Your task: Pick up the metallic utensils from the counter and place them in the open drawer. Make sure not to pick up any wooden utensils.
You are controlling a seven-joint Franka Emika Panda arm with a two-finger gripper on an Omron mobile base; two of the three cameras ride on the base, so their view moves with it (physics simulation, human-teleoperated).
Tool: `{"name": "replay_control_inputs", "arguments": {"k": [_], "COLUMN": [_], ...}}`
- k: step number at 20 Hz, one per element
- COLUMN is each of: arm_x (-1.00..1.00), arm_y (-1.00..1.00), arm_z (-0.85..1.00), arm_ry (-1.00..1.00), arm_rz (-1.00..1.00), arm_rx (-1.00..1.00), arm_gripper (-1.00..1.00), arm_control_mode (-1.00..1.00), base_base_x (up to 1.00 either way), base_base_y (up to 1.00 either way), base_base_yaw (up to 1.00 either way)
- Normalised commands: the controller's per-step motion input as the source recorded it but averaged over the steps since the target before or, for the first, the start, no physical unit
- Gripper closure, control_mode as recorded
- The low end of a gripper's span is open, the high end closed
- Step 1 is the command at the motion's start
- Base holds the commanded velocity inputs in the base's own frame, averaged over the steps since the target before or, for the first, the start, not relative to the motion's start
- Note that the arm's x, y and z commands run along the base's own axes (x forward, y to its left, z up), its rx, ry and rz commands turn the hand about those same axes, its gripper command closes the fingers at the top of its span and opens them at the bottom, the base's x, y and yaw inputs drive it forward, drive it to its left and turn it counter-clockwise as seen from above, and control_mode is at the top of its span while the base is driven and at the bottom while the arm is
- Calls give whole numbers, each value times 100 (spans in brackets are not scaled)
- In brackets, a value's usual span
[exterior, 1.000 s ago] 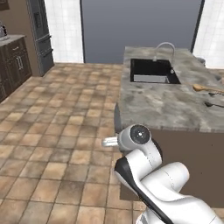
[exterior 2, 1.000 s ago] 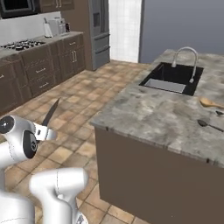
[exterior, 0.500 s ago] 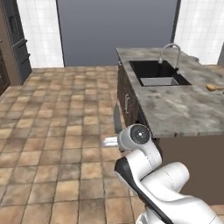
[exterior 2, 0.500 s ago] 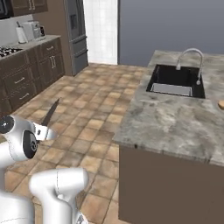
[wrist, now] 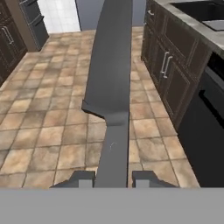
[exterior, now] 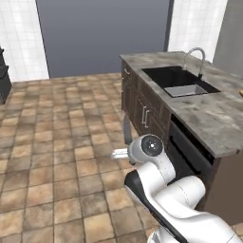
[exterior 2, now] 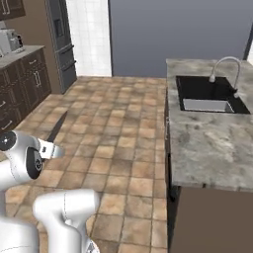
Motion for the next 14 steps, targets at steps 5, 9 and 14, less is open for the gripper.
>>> {"name": "replay_control_inputs", "arguments": {"k": [5,9,14], "arm_x": [0,0,0], "arm_y": [0,0,0], "arm_z": [0,0,0], "arm_ry": [0,0,0], "arm_rz": [0,0,0], "arm_rx": [0,0,0], "arm_gripper": [100,100,100], "arm_control_mode": [100,100,100], "base_base_x": [26,12,17], "base_base_y": [100,100,100], "base_base_yaw": [-15,4,10]}}
